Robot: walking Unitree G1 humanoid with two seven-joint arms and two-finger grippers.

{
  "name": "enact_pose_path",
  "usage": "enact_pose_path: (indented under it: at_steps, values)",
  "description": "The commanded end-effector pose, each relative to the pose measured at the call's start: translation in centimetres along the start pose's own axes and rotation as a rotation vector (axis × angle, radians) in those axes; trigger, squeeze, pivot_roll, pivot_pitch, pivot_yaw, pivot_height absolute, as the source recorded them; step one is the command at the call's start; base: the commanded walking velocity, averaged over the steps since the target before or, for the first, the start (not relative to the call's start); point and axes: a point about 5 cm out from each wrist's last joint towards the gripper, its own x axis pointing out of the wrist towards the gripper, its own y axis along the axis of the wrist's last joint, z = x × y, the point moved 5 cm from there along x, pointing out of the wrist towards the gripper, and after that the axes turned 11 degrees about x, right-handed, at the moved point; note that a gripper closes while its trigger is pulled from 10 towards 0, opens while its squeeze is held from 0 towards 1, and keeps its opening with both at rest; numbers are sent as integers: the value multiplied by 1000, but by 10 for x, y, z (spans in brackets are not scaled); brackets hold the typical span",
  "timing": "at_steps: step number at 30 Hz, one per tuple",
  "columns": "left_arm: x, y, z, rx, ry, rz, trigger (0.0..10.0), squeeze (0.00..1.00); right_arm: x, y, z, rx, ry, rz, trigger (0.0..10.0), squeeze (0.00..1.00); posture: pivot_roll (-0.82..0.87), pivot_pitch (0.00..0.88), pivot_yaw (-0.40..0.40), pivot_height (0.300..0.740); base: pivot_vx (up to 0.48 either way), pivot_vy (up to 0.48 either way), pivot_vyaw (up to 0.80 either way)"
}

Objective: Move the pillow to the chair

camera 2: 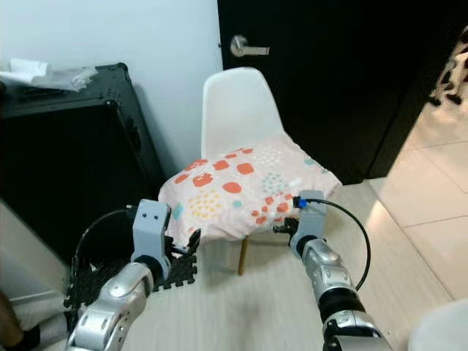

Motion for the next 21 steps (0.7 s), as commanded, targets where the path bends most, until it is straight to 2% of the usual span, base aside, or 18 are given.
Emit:
enact_pose_path:
  at_steps: [1, 7, 21]
  values:
    - [1, -5, 2, 13, -6, -2, 10000, 0, -2, -4, 3, -21, -6, -13, 10000, 0, -13, 79, -3, 740, 0, 0, 0]
    - [2, -13, 5, 19, -14, -19, 10000, 0, -4, -5, 2, -24, 21, -1, 10000, 0, -17, 73, -5, 740, 0, 0, 0]
    - [9, -13, 5, 18, -20, 1, 10000, 0, -6, -7, 10, -15, -9, 3, 10000, 0, -26, 51, -2, 740, 0, 0, 0]
